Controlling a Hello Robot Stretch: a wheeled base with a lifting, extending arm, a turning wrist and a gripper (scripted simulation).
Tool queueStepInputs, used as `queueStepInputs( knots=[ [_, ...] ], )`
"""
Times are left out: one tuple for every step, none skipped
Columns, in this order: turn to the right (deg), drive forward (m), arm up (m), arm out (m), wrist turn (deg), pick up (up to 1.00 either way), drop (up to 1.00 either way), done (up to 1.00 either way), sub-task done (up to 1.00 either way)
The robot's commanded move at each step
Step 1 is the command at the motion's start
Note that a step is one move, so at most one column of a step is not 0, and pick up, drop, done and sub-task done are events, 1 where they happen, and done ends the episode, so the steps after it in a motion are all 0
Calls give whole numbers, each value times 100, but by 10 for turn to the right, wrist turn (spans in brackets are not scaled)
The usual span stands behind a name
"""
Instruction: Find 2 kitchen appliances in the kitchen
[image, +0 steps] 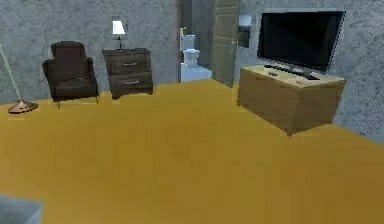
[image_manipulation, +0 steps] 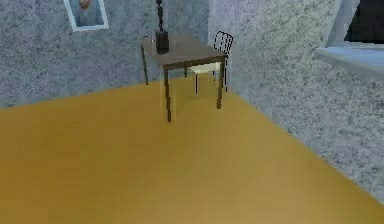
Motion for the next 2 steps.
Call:
queueStepInputs(
  knots=[
    [0, 100, 0, 0, 0, 0, 0, 0, 0],
    [0, 100, 0, 0, 0, 0, 0, 0, 0]
  ],
)
